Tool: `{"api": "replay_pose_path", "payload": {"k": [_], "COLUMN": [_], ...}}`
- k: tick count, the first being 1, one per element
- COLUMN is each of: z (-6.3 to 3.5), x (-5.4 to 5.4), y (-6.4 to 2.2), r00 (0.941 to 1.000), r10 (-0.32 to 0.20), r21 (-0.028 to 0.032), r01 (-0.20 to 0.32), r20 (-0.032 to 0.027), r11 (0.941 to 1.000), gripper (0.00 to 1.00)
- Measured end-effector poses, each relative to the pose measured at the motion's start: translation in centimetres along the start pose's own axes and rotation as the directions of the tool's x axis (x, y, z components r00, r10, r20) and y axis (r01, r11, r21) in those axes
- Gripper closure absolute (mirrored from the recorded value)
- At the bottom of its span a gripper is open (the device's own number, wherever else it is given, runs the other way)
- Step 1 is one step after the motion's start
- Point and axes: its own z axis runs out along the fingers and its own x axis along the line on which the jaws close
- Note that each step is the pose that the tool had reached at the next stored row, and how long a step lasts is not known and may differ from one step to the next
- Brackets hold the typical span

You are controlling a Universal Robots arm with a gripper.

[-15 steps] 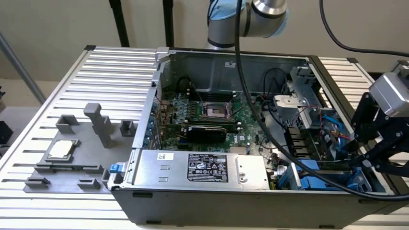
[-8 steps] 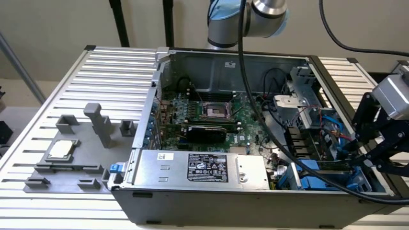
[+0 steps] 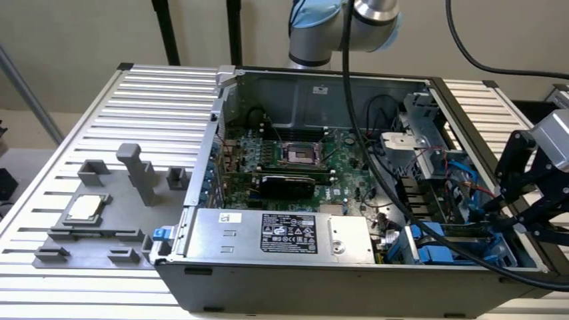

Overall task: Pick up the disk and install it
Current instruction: 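Insert the first disk wire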

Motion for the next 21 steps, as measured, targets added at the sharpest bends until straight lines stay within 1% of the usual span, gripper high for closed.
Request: {"api": "replay_pose_path", "payload": {"k": [5, 11, 18, 19, 20, 21], "z": [-0.03, -0.43, -0.44, -0.44, -0.44, -0.43], "x": [0.02, -0.03, -0.02, -0.01, 0.00, 0.02], "y": [-0.09, -0.07, -0.07, -0.06, -0.06, -0.06], "r00": [0.9997, 0.9994, 0.9990, 0.9989, 0.9988, 0.9987], "r10": [-0.024, -0.034, -0.046, -0.047, -0.049, -0.051], "r21": [-0.0037, -0.0078, -0.0131, -0.0138, -0.0145, -0.0152], "r01": [0.024, 0.034, 0.046, 0.047, 0.049, 0.051], "r20": [-0.0006, -0.0003, -0.0005, -0.0005, -0.0006, -0.0006], "r11": [0.9997, 0.9994, 0.9989, 0.9988, 0.9987, 0.9986], "gripper": [0.66, 0.66, 0.66, 0.69, 0.69, 0.76]}}
